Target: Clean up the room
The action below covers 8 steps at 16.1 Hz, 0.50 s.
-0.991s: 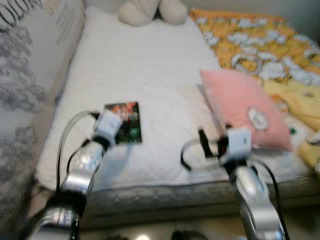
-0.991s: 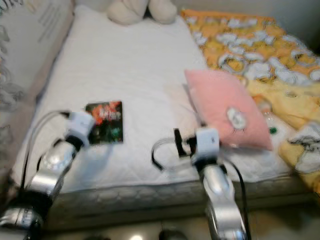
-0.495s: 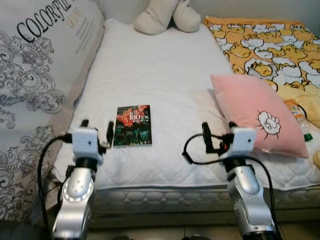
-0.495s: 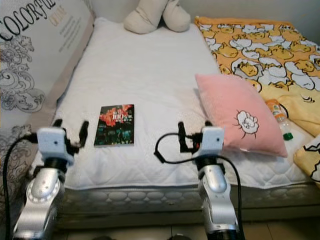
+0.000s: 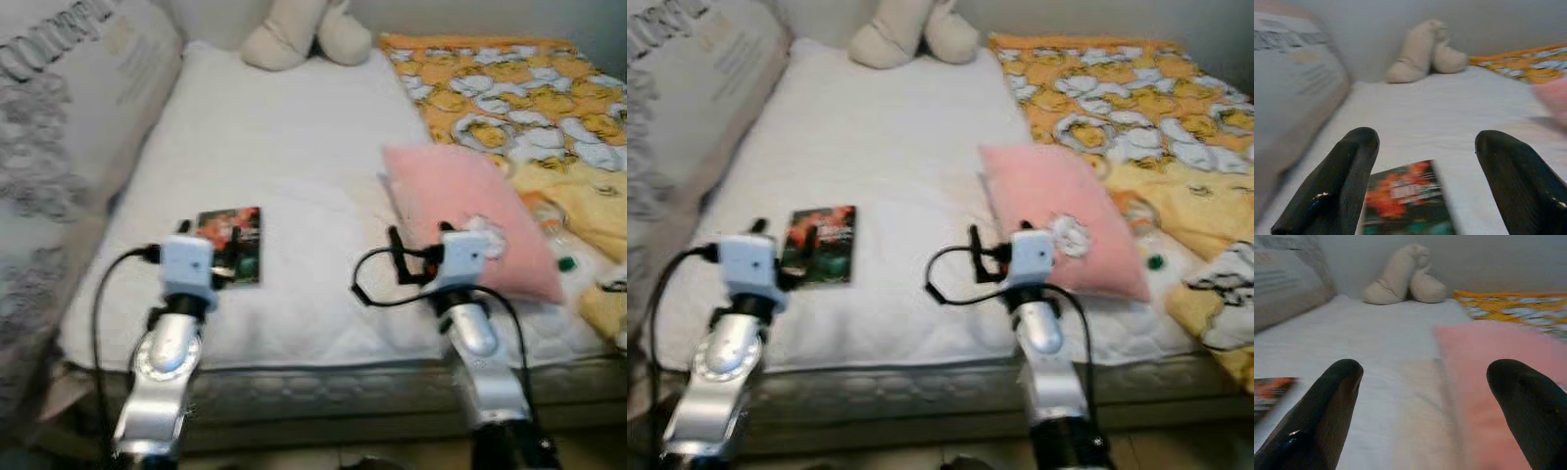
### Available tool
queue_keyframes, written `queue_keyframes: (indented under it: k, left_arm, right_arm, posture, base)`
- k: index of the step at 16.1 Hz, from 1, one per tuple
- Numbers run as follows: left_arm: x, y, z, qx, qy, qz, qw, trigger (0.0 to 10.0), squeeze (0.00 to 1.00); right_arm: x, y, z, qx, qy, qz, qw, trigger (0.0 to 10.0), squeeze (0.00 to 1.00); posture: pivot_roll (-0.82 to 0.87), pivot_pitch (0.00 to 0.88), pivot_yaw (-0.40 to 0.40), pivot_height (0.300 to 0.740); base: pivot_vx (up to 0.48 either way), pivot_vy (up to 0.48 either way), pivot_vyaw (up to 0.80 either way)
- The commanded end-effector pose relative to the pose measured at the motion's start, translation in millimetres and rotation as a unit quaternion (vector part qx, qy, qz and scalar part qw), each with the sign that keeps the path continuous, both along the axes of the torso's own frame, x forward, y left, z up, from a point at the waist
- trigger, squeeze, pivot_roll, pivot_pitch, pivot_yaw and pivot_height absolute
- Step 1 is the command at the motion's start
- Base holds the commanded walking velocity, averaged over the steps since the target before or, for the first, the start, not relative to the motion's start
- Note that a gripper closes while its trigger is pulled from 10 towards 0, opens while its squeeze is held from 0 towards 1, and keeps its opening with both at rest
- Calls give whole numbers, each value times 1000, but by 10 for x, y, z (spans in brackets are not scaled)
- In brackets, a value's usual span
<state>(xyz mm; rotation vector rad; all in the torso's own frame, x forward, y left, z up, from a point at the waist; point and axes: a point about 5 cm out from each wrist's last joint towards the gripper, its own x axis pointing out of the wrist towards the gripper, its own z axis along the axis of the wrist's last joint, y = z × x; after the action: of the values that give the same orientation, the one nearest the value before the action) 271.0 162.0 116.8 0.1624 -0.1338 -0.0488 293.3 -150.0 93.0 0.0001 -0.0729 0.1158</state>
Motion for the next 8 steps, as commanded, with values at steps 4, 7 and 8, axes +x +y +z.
queue_keyframes:
  k: [4, 7, 8]
  left_arm:
    - [19, 5, 6, -13, 5, 5, 1000, 10000, 0]
    - [93, -49, 36, -11, -1, -4, 1000, 10000, 0]
    - [115, -52, 51, -9, -3, -7, 1000, 10000, 0]
  right_arm:
    - [15, 77, 77, 0, -23, 11, 1000, 10000, 0]
    - [16, 60, 86, -3, -25, 9, 1000, 10000, 0]
    - [19, 64, 100, 3, -28, 13, 1000, 10000, 0]
  posture:
    - [-62, 0, 9, 736]
    - [-70, 0, 10, 736]
    - [-73, 0, 13, 736]
  base:
    - [255, -403, 0]
    - [269, -394, 0]
    - [289, -379, 0]
